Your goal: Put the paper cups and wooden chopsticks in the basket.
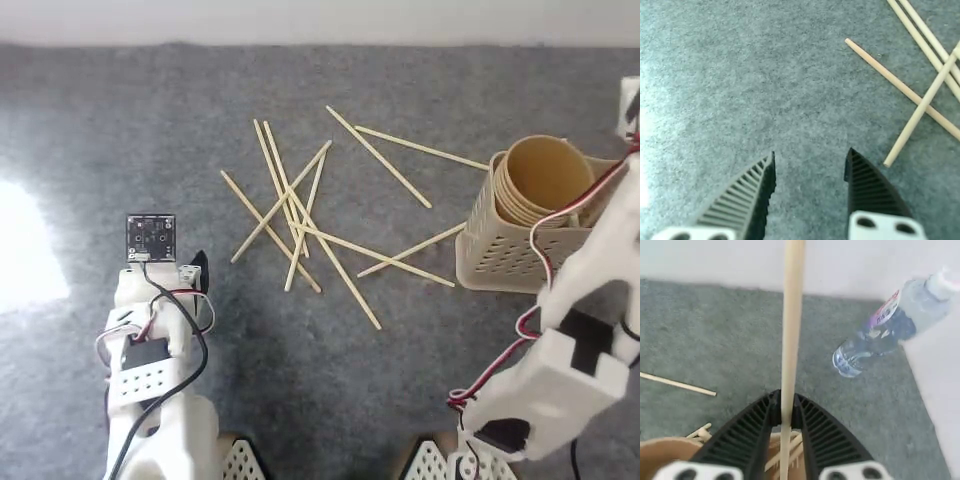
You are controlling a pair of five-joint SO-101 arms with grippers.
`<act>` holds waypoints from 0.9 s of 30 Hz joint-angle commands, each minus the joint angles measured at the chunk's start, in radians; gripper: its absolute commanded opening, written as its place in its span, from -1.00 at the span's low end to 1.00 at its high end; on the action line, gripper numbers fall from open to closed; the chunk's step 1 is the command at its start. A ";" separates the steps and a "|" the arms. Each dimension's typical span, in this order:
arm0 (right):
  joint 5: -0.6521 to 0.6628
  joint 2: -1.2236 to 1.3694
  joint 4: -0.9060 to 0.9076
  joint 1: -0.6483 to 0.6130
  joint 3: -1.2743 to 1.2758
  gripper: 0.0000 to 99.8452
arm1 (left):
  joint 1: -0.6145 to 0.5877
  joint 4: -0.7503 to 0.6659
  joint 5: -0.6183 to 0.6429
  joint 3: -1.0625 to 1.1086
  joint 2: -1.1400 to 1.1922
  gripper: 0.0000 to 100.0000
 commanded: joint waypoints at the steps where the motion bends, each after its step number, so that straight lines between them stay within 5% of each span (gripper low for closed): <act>1: -0.028 0.022 -0.033 0.008 -0.005 -0.99 | 0.009 -0.021 -0.009 -0.005 -0.017 -0.57; 10: 0.018 0.200 0.084 0.015 -0.009 -0.97 | 0.011 -0.021 -0.009 -0.005 -0.017 -0.57; 18: 0.060 0.186 0.151 0.031 -0.012 -0.43 | 0.012 -0.021 -0.009 -0.005 -0.017 -0.57; 27: 0.124 0.005 0.202 0.030 -0.006 -0.50 | 0.012 -0.023 -0.009 -0.005 -0.017 -0.57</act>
